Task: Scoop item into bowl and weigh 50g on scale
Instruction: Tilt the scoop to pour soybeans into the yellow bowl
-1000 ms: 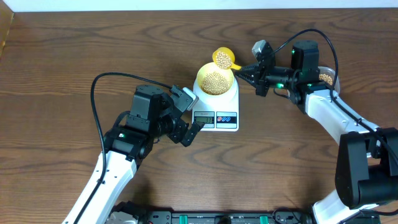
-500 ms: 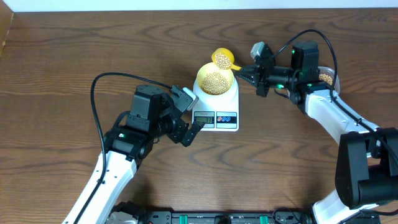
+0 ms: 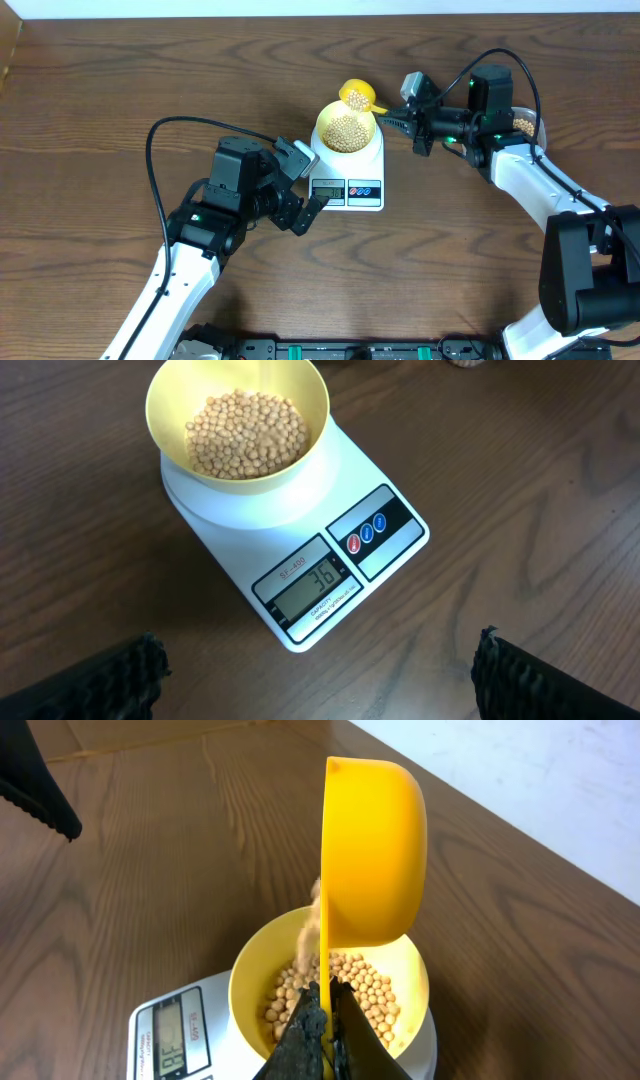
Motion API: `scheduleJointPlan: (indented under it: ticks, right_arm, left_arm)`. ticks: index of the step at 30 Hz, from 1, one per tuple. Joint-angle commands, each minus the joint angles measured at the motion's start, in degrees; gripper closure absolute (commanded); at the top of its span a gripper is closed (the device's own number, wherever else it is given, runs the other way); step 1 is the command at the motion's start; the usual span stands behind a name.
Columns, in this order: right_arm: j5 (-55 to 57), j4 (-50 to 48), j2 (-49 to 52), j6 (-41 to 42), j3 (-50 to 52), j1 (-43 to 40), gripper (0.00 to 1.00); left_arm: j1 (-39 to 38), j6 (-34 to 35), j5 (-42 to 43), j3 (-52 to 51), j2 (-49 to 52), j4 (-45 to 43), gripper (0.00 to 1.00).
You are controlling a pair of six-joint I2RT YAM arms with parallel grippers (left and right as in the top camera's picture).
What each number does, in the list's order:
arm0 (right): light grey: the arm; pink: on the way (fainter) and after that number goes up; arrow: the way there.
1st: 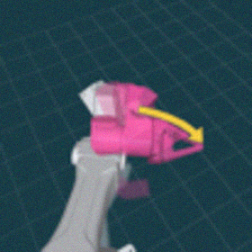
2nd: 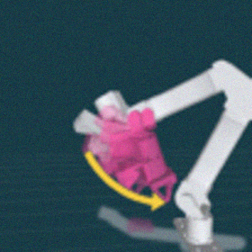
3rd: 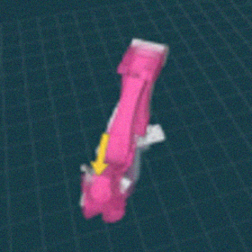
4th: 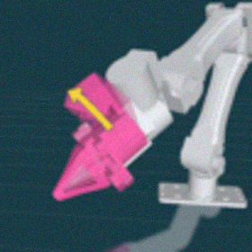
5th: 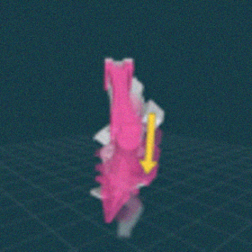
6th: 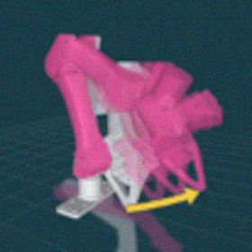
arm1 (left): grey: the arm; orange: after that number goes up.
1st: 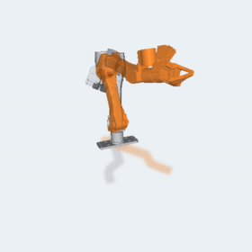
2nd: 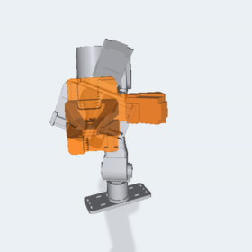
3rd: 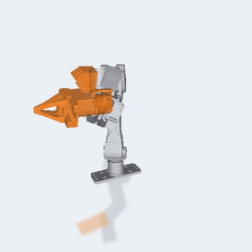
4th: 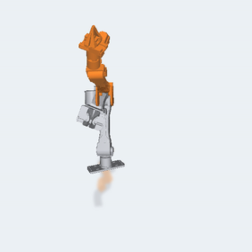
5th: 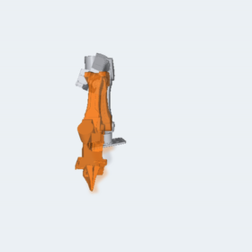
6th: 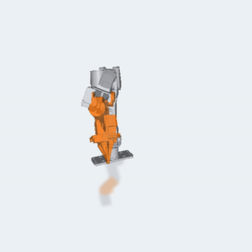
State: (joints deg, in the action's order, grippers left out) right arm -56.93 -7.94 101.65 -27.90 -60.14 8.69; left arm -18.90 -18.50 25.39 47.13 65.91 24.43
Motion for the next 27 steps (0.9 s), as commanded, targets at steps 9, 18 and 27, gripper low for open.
scheduleJointPlan:
  ticks: [9, 18, 27]
  right_arm:
    - [-0.2, 0.1, 0.7, -3.7, -0.1, 0.3, 0.99]
    - [-0.2, 0.3, 0.7, -5.6, -0.1, 0.3, 0.99]
    - [-0.2, 0.5, 0.7, -5.6, -0.1, 0.3, 0.99]
  left_arm:
    - [0.2, -1.2, 0.5, -0.9, 0.3, 0.2, 0.00]
    - [0.2, -1.2, 0.5, -0.9, 0.3, 0.2, 0.00]
    - [0.2, -1.2, 0.5, -0.9, 0.3, 0.2, 0.00]
